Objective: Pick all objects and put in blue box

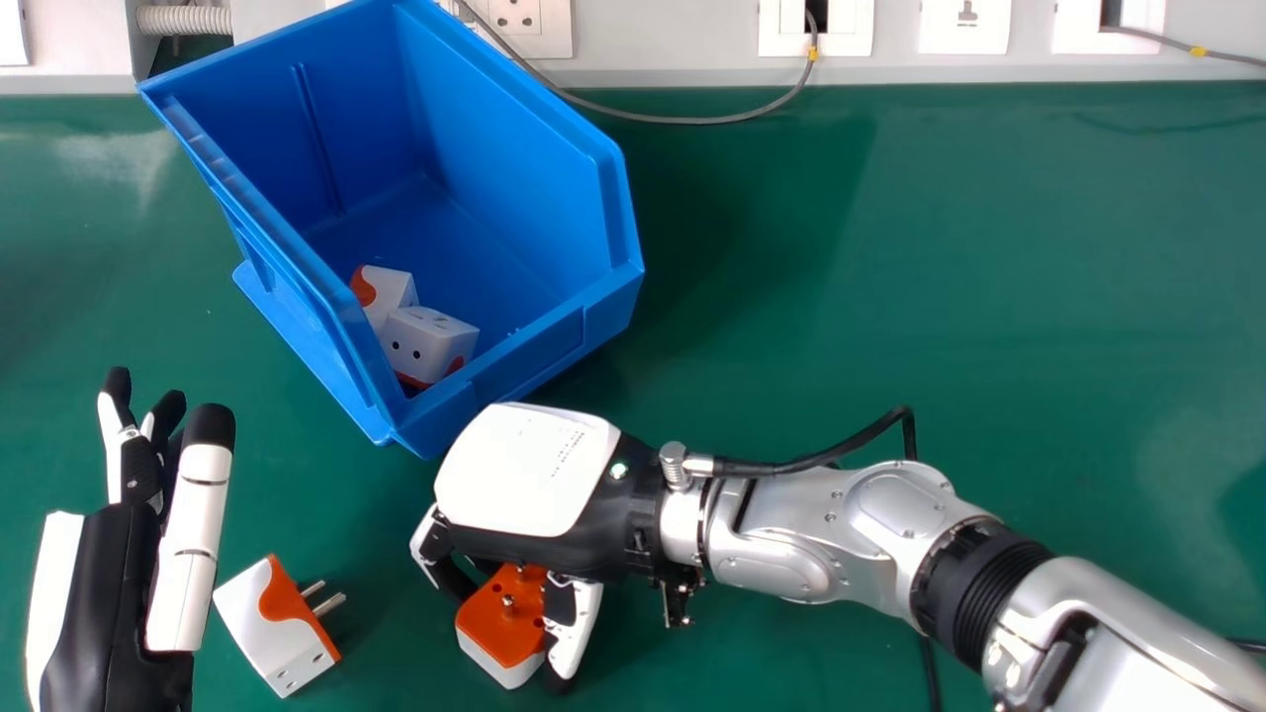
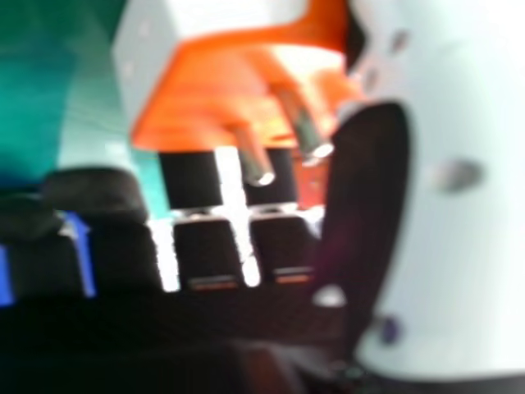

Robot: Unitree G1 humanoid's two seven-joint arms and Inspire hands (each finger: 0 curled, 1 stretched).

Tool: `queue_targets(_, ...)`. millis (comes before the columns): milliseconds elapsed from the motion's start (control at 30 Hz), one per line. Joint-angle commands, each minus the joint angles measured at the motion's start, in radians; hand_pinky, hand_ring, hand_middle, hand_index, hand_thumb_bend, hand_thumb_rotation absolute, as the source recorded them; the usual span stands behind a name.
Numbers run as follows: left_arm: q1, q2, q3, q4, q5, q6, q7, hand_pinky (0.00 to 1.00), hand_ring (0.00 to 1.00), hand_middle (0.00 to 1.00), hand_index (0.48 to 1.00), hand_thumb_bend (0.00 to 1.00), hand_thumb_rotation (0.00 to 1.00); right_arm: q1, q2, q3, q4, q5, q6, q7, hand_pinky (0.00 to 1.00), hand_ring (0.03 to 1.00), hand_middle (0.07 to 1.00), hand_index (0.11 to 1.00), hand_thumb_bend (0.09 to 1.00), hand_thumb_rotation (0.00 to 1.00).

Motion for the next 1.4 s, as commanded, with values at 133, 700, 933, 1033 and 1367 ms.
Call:
queue_targets(133, 0.002, 0.006, 0.003, -0.027, 0.000, -0.001, -0.002, 0.90, 0.97, 0.98, 1.000, 0.62, 1.00, 0.043, -0.027, -0.053, -0.031, 0.033, 0.114, 0.066, 0.02, 0.060, 0.139, 0.478, 0.506, 0.13)
queue_targets(700, -0.019, 0.013, 0.012, -0.016, -0.004, 0.010, -0.005, 0.90, 0.97, 0.98, 1.000, 0.62, 1.00, 0.313, -0.187, -0.252, -0.530, 0.179, 0.202, 0.240, 0.05, 0.092, 0.174, 0.470, 0.483, 0.14)
queue_targets(933, -0.029, 0.010, 0.013, -0.007, -0.002, 0.009, -0.002, 0.90, 0.97, 0.98, 1.000, 0.62, 1.00, 0.386, -0.265, -0.362, -0.769, 0.254, 0.222, 0.359, 0.04, 0.088, 0.163, 0.469, 0.481, 0.14)
queue_targets(1033, -0.028, 0.007, 0.009, -0.010, 0.002, 0.007, 0.001, 0.90, 0.97, 0.98, 1.000, 0.62, 1.00, 0.384, -0.292, -0.410, -0.855, 0.277, 0.221, 0.397, 0.04, 0.083, 0.153, 0.469, 0.481, 0.14)
queue_targets(1367, -0.035, 0.008, 0.010, -0.002, 0.000, 0.006, 0.003, 0.90, 0.97, 0.98, 1.000, 0.62, 1.00, 0.310, -0.270, -0.506, -0.935, 0.314, 0.211, 0.415, 0.04, 0.082, 0.149, 0.469, 0.481, 0.14)
